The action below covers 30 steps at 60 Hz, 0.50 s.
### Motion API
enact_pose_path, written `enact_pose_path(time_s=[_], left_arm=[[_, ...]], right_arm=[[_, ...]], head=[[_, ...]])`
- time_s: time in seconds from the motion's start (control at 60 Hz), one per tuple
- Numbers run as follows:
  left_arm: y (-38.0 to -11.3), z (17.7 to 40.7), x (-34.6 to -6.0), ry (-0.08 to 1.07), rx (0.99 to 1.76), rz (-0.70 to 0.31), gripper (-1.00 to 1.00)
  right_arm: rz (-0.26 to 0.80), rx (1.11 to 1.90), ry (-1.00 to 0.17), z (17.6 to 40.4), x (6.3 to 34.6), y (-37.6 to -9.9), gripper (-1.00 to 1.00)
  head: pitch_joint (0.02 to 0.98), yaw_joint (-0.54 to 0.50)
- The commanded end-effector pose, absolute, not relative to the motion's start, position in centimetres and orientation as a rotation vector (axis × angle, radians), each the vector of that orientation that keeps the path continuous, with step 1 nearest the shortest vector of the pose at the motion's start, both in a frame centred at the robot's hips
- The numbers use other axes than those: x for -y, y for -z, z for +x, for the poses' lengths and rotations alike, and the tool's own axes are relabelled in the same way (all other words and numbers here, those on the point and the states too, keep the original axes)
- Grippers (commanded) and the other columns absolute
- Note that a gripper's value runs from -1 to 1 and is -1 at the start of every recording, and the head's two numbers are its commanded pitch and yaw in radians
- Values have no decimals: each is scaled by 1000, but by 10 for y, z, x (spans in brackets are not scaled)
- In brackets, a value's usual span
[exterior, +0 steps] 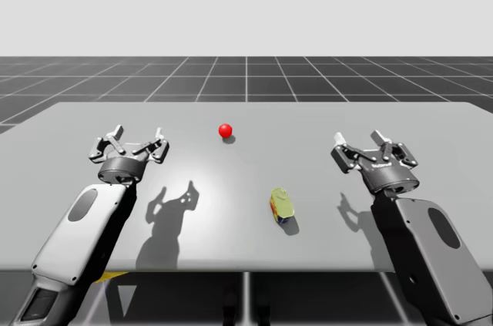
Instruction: Watch the red light. When it turns green, pick up the object.
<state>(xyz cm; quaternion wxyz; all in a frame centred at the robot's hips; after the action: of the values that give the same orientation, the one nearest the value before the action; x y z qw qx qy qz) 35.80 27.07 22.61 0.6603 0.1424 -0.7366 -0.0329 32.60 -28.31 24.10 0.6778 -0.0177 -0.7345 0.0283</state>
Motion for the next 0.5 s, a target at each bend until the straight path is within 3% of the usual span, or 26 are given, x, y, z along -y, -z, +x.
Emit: enact_pose_path(time_s=[0.017, 0.5], left_arm=[[-226, 358, -269, 79, 1670, 317, -1000], [-227, 356, -266, 90, 1673, 305, -1000]], right_arm=[[-43, 1648, -68, 326, 282, -240, -1000], [-46, 1649, -71, 326, 281, -240, -1000]], head=[[604, 132], [591, 121]])
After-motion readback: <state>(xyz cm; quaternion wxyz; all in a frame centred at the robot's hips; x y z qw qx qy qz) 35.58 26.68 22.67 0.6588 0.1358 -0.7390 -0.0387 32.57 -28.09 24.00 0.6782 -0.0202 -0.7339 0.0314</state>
